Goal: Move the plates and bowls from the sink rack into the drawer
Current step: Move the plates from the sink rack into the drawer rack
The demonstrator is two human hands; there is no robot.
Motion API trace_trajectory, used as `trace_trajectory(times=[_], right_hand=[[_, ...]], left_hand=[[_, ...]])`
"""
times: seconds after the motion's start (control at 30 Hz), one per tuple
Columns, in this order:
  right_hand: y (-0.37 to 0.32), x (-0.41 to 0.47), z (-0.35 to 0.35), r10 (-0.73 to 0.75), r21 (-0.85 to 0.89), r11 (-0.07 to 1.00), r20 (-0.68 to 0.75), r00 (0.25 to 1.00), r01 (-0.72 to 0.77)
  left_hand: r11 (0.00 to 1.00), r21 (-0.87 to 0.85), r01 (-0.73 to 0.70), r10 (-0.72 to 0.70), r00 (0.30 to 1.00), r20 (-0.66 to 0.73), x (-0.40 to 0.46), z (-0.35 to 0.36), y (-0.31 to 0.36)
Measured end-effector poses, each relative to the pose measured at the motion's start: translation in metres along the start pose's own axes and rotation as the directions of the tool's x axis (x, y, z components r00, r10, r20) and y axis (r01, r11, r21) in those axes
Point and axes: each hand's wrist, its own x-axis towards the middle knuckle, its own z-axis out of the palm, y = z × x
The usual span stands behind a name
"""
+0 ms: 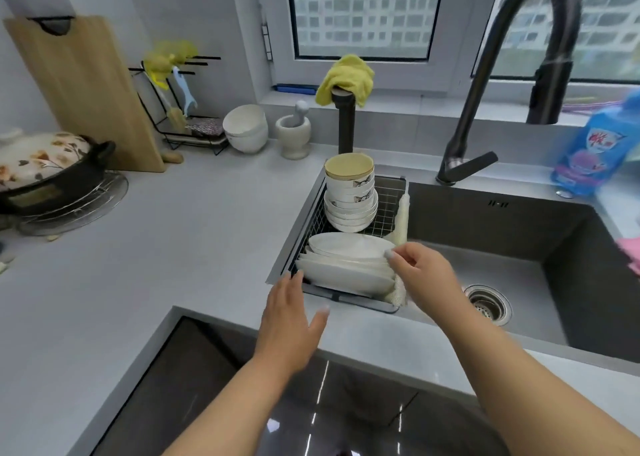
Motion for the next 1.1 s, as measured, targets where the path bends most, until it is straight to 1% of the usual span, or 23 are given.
trace_trajectory(times=[0.13,0.23,0.33,0.47,0.63,0.8,0.9,1.0,1.1], right_hand=[[-0.005,0.054,0.028,0.039,-0.073,0.997,0.045,0.998,-0.036],[-0.001,0.085,0.045,0.052,-0.155,0.987,0.133,0.990,-0.031],[0.006,0.107,0.059,0.094,-0.183,0.982,0.238,0.967,-0.050],[0.008,0.125,0.071,0.146,-0.241,0.968,0.353,0.924,-0.061],[0.007,0.133,0.080,0.172,-0.322,0.946,0.411,0.895,-0.034],[0.007,0.135,0.086,0.130,-0.383,0.921,0.464,0.876,0.066],[0.009,0.136,0.091,0.078,-0.421,0.893,0.499,0.863,0.162],[0.004,0.135,0.092,0.008,-0.480,0.823,0.546,0.838,0.305],[-0.006,0.134,0.091,-0.039,-0.540,0.724,0.589,0.807,0.429]], left_hand=[[0.994,0.044,-0.099,0.097,0.994,0.048,0.046,0.007,-0.016],[0.984,0.034,-0.173,0.170,0.983,0.068,0.067,0.018,-0.029],[0.977,0.086,-0.193,0.188,0.981,0.057,0.074,0.028,-0.039],[0.975,0.100,-0.198,0.194,0.980,0.045,0.079,0.032,-0.044],[0.976,0.083,-0.202,0.198,0.979,0.049,0.082,0.036,-0.047],[0.974,0.072,-0.213,0.211,0.977,0.039,0.082,0.037,-0.047],[0.974,0.078,-0.212,0.210,0.977,0.040,0.081,0.037,-0.048],[0.975,0.074,-0.208,0.205,0.978,0.040,0.081,0.036,-0.046],[0.976,0.074,-0.206,0.203,0.978,0.040,0.081,0.035,-0.046]])
